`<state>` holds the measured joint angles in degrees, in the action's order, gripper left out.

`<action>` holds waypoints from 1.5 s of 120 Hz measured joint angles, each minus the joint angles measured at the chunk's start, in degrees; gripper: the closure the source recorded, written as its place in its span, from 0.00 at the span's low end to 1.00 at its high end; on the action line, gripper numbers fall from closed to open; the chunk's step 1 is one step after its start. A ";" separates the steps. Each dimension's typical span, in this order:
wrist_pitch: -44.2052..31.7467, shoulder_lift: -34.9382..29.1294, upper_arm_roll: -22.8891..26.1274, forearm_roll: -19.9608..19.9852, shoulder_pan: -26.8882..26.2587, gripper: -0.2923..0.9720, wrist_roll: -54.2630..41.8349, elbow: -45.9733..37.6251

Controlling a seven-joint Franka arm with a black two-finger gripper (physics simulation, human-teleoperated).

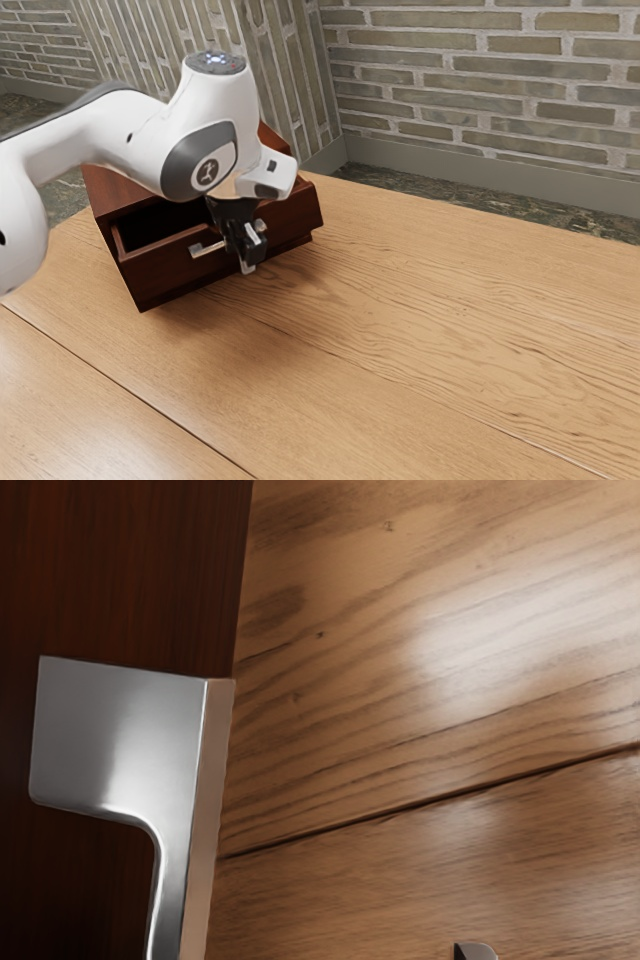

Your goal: Pull the drawer handle with one arm to open the drawer

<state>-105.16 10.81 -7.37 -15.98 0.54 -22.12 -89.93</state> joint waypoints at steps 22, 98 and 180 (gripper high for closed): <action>-0.30 -2.40 0.14 0.19 -0.97 0.64 0.64 -2.28; -0.93 -7.22 0.28 0.19 -4.04 0.58 3.21 -7.61; -0.71 -9.46 0.21 0.84 -4.20 0.51 4.83 -9.15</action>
<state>-105.87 1.35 -7.16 -15.14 -3.65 -17.29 -99.08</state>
